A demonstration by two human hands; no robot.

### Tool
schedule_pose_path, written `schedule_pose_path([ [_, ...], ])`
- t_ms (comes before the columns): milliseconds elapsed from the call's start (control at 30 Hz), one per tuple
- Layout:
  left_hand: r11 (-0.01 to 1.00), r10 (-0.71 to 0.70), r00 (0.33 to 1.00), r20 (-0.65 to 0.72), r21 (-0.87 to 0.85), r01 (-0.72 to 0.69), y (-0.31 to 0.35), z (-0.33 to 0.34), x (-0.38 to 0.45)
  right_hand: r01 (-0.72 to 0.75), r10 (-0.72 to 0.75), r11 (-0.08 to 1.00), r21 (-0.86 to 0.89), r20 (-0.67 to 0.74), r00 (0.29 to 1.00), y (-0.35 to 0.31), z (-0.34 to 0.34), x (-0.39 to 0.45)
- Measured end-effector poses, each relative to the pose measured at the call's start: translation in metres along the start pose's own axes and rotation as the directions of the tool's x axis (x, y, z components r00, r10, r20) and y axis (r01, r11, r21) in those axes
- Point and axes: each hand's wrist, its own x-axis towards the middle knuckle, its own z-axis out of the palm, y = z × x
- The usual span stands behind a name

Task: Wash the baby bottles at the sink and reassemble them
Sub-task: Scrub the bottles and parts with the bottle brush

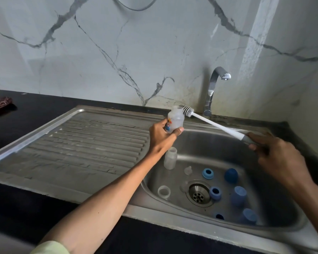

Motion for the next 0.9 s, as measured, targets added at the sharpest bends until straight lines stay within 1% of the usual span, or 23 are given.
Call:
schedule_pose_path([
  [33,1.0,-0.007,1.0,0.004,-0.015,0.007,-0.001,-0.002,0.002,-0.013,0.013,1.0,-0.021,-0.003,1.0,0.004,-0.001,0.003],
  [100,1.0,-0.007,0.998,0.06,-0.026,0.008,-0.003,-0.002,0.0,-0.014,0.013,0.999,-0.046,-0.024,1.0,0.01,0.001,0.006],
  [200,0.999,0.006,0.994,0.107,-0.036,-0.002,0.0,-0.001,-0.003,0.024,-0.025,1.0,-0.017,-0.05,0.998,0.01,0.005,0.007],
  [333,0.998,-0.004,0.988,0.156,-0.054,0.012,-0.003,-0.007,0.002,0.077,-0.077,0.997,0.002,-0.092,0.993,0.034,0.006,0.017],
  [467,0.998,-0.014,0.958,0.286,-0.061,0.033,-0.001,-0.005,-0.003,0.15,-0.145,0.985,0.081,-0.069,0.987,0.041,0.012,0.022],
  [500,0.997,-0.014,0.95,0.313,-0.063,0.035,-0.003,-0.006,-0.001,0.163,-0.155,0.982,0.095,-0.086,0.984,0.045,0.011,0.024],
  [567,0.999,-0.015,0.915,0.404,-0.037,0.032,-0.004,-0.01,0.001,0.182,-0.165,0.975,0.125,-0.139,0.976,0.054,0.007,0.025],
  [600,0.999,-0.024,0.887,0.461,-0.013,0.034,-0.004,-0.01,0.0,0.201,-0.18,0.971,0.133,-0.153,0.972,0.057,0.008,0.026],
  [667,0.998,-0.038,0.834,0.551,0.066,0.002,-0.003,-0.007,-0.006,0.245,-0.225,0.958,0.148,-0.137,0.965,0.055,0.013,0.027],
  [700,0.995,-0.037,0.815,0.579,0.1,-0.026,-0.002,-0.004,-0.008,0.253,-0.236,0.955,0.157,-0.118,0.965,0.053,0.016,0.027],
  [767,0.993,-0.029,0.795,0.606,0.11,-0.048,0.0,0.001,-0.01,0.247,-0.231,0.951,0.185,-0.101,0.968,0.055,0.015,0.029],
  [833,0.998,-0.031,0.78,0.625,0.063,-0.011,0.002,0.001,-0.008,0.235,-0.211,0.949,0.21,-0.132,0.969,0.064,0.009,0.032],
  [900,0.995,-0.05,0.762,0.645,0.097,-0.016,0.002,0.0,-0.009,0.246,-0.215,0.949,0.195,-0.167,0.962,0.067,0.007,0.033],
])
